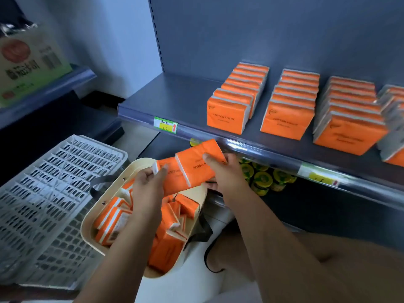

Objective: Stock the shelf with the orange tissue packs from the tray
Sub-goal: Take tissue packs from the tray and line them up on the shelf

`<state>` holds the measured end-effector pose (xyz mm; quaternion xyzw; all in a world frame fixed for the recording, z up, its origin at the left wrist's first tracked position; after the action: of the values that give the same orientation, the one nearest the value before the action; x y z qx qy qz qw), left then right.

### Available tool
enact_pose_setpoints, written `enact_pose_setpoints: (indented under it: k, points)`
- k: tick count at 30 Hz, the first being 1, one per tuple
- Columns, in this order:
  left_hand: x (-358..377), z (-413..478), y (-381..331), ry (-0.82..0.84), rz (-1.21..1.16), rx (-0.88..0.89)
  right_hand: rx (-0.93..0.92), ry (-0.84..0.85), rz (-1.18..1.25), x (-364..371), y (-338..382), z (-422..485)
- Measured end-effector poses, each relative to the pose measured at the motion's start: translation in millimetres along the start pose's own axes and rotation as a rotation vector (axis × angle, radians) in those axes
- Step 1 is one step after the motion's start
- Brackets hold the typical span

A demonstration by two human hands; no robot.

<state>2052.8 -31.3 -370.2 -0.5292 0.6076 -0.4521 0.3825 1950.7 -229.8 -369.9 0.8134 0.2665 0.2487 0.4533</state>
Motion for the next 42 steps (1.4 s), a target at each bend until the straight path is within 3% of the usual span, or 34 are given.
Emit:
enact_pose_setpoints:
  k: [8, 21, 30, 36, 42]
  points:
    - [44, -19, -43, 0.126, -0.085, 0.111, -0.016, 0.114, 0.283, -20, 43, -18]
    - [140, -71, -105, 0.419, -0.102, 0.220, -0.178, -0.143, 0.387, -143, 134, -56]
    - [220, -109, -138, 0.536, -0.089, 0.268, -0.470, -0.285, 0.070, -271, 184, -84]
    - [276, -118, -156, 0.519, 0.021, 0.225, -0.578, -0.357, -0.156, -296, 212, -83]
    - [300, -116, -154, 0.435, 0.109, 0.230, -0.682, -0.477, -0.626, -305, 221, -96]
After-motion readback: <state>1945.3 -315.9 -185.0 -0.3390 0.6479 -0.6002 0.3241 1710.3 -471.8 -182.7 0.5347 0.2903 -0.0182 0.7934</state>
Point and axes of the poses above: each hand's wrist, its own z-axis towards the middle knuckle, its own x-axis out of the palm, y = z × x, the point moved 8 cm from there along z, towards the middle knuckle, and after that the axes turned 2 degrees about x, right-handed, at the moved point
